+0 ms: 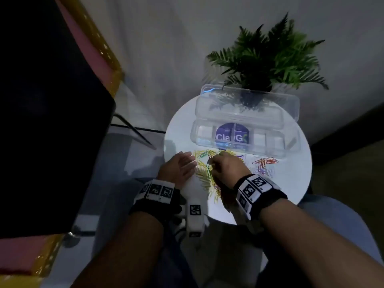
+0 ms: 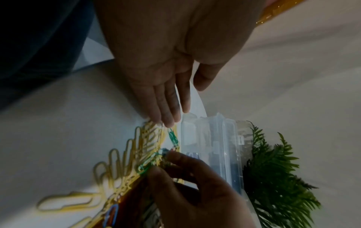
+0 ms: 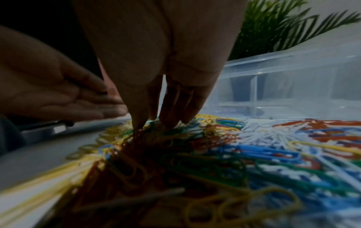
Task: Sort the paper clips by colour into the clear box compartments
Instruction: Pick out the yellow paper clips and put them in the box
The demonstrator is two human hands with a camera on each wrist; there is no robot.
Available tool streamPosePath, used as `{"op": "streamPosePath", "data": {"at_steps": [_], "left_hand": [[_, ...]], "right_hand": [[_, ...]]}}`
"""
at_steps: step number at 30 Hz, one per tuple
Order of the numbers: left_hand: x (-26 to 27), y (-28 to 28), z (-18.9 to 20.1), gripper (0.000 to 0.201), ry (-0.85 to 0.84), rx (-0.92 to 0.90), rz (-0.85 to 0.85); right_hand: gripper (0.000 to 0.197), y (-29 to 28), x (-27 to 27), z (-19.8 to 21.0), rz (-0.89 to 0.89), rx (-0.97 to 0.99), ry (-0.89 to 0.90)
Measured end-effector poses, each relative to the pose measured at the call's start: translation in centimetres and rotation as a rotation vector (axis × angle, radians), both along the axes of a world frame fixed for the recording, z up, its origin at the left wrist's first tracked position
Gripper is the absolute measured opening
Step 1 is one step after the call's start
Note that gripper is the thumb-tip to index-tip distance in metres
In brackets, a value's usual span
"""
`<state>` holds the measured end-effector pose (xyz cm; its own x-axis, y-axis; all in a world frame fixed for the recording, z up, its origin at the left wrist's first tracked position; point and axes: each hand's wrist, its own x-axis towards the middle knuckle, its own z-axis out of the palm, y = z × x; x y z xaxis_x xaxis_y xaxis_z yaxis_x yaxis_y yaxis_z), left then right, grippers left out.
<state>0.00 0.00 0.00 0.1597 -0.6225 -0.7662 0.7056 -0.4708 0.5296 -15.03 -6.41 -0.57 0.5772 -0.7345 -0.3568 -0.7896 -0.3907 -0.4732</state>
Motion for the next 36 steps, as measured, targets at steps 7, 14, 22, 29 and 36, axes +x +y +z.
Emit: {"op": "streamPosePath", "data": {"at_steps": [7, 14, 22, 29, 36], "left_hand": [[-0.6, -1.3, -0.1, 0.024, -0.025, -0.038, 0.024], [-0.6, -1.0, -0.3, 0.026, -0.092, -0.057, 0.042], [0.0, -0.9, -0.4, 0.05, -0.153, -0.053, 0.108], [-0.4, -1.4, -0.2, 0.056, -0.122, -0.035, 0.099], [-1.4, -1.5, -0.2, 0.044, 0.098, -0.054, 0.124]], "right_hand": [[0.02, -0.7, 0.0, -0.8, -0.027, -0.062, -0.008], [0.023, -1.3, -1.3, 0.9, -0.092, -0.233, -0.033], [0.025, 0.7, 3.2, -0.4, 0.109, -0.084, 0.044], [0.018, -0.3, 2.3, -0.7, 0.071, -0.046, -0.084], [0.022, 0.0, 1.2, 1.8, -0.221, 0.138, -0.497]]}}
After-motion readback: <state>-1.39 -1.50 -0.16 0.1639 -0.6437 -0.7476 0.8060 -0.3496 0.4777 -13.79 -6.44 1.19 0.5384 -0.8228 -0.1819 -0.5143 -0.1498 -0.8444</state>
